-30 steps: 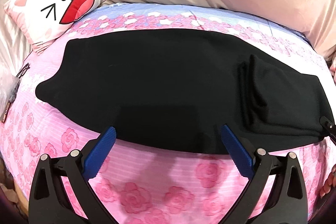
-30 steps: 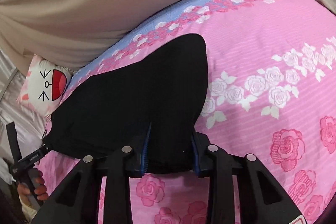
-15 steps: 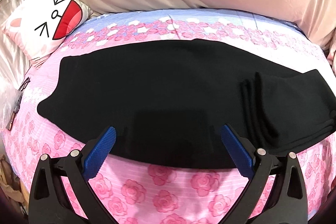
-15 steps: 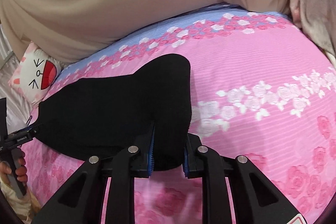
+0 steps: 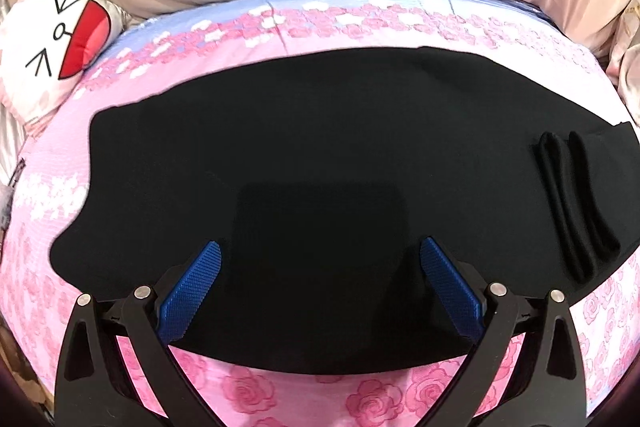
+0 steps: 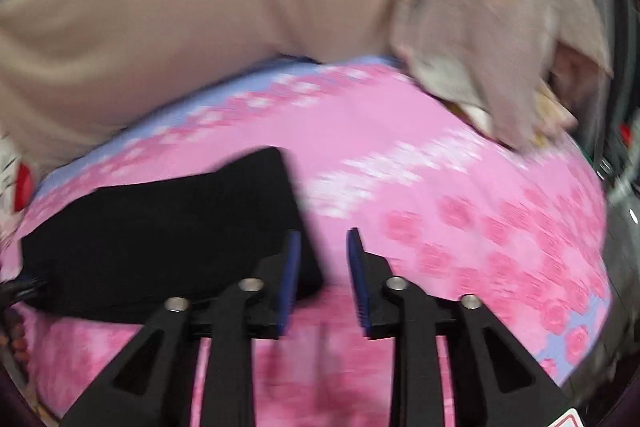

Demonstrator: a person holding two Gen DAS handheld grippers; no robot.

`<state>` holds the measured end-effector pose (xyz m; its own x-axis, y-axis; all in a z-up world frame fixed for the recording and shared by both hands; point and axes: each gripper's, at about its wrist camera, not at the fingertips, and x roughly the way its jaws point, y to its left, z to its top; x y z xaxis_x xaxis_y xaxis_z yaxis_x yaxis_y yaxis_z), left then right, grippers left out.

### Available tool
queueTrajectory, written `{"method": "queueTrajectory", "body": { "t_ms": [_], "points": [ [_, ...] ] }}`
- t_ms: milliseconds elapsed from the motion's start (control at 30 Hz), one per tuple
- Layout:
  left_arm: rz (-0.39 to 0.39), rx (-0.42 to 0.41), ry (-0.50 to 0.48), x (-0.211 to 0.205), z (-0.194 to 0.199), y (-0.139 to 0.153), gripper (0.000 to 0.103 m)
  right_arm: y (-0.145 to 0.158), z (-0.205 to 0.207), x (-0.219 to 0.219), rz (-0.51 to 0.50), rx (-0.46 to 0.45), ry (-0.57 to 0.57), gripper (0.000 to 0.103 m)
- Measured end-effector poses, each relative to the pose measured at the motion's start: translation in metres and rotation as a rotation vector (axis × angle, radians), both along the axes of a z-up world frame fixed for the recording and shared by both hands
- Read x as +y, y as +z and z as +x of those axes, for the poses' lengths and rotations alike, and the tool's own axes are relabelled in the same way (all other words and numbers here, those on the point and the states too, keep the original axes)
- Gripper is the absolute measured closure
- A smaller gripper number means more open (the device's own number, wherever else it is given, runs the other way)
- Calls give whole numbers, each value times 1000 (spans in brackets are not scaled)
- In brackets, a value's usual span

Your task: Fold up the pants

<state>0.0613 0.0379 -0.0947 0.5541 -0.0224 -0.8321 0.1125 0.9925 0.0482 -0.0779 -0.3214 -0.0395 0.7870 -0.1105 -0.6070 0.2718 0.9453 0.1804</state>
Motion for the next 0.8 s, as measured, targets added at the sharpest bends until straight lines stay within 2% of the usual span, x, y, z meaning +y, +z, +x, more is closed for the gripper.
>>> {"method": "queueTrajectory", "body": {
  "t_ms": [33, 100, 167, 267, 300, 333, 367, 400, 533, 567, 600, 633, 667, 700, 767, 800],
  "points": [
    [-7, 2, -2, -1, 0, -1, 5, 0, 14, 19, 39, -9, 85, 38],
    [-10, -4, -8, -3, -4, 0, 5, -10, 47, 63, 92, 24, 252, 38],
    [-9, -15, -16, -2, -9, 4, 5, -26, 72, 108, 30, 81, 344, 39],
    [-2, -39, -15, 7, -20, 10, 5, -54, 96, 147, -85, 194, 407, 43],
    [-4, -42, -14, 13, -23, 10, 5, -62, 103, 151, -116, 222, 394, 52],
    [-7, -41, -13, 16, -24, 10, 5, -63, 104, 150, -126, 219, 377, 76],
    [-14, -39, -10, 20, -25, 9, 5, -59, 107, 145, -85, 214, 360, 88],
    [-23, -36, -6, 24, -24, 8, 5, -53, 110, 140, -13, 204, 355, 95],
    [-50, -27, 12, 31, -18, 5, 5, -30, 116, 143, 80, 130, 383, 95],
    [-54, -27, 14, 32, -17, 5, 5, -31, 121, 152, 117, 123, 413, 95],
    [-59, -28, 15, 32, -17, 5, 5, -33, 125, 160, 107, 130, 417, 95],
    [-62, -30, 14, 33, -17, 6, 5, -40, 130, 166, 83, 147, 421, 91],
    [-62, -30, 13, 34, -17, 6, 5, -60, 139, 172, 72, 207, 433, 88],
    [-60, -32, 15, 36, -18, 6, 5, -64, 137, 168, 101, 174, 425, 87],
    [-54, -42, 31, 45, -21, 9, 5, -53, 126, 163, 148, 146, 418, 82],
    [-53, -46, 45, 51, -22, 9, 5, -48, 121, 160, 142, 133, 410, 77]
  ]
}}
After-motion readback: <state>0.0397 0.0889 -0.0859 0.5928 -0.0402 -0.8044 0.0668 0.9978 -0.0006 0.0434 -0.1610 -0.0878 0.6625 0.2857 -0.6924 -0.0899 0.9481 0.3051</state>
